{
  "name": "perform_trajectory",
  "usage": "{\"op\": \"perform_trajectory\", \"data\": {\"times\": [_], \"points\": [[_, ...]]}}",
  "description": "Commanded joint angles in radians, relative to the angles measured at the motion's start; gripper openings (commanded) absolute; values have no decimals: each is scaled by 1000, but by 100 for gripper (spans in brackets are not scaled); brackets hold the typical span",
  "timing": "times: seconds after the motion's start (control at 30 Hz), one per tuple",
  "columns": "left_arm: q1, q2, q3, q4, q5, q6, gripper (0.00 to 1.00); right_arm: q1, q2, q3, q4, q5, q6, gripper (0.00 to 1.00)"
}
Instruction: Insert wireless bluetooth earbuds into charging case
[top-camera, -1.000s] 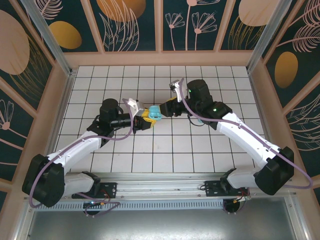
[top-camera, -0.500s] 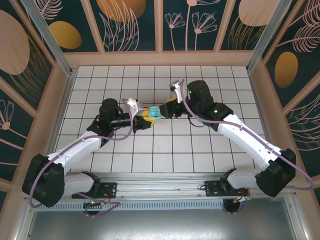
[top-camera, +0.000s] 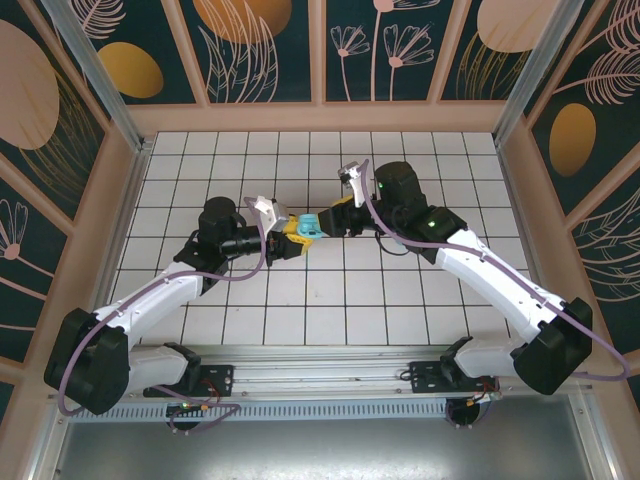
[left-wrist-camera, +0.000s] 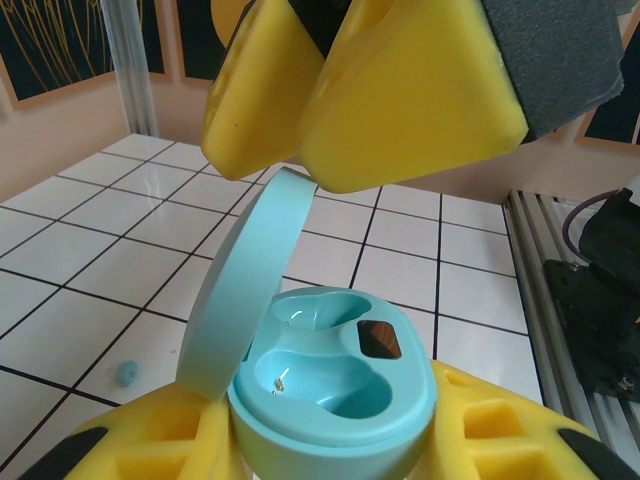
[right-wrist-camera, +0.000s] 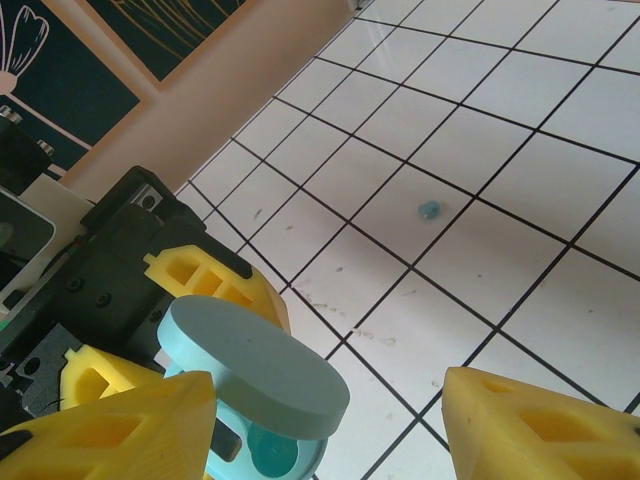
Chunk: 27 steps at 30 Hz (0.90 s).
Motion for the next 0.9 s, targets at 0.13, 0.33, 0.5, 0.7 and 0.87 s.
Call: {"op": "perform_trajectory", "data": {"times": [0.13,0.33,0.5,0.7,0.87], "points": [[-7,2,13,36,22,-2,0,12,-48,-2,-2,-12,15,62],[-7,4,13,38,21,-2,0,16,-57,-9,1,-8,10,63],[-8,3,13,33,16,-1,0,17,-66,-32,-6,1,-1,63],[-8,1,10,-14,-35,18,0,-109,-27,-88,-21,128,146,65],[-8,-23,-18,-28,-96,33,0,-238,174,-5,-174,220,322,55]]}}
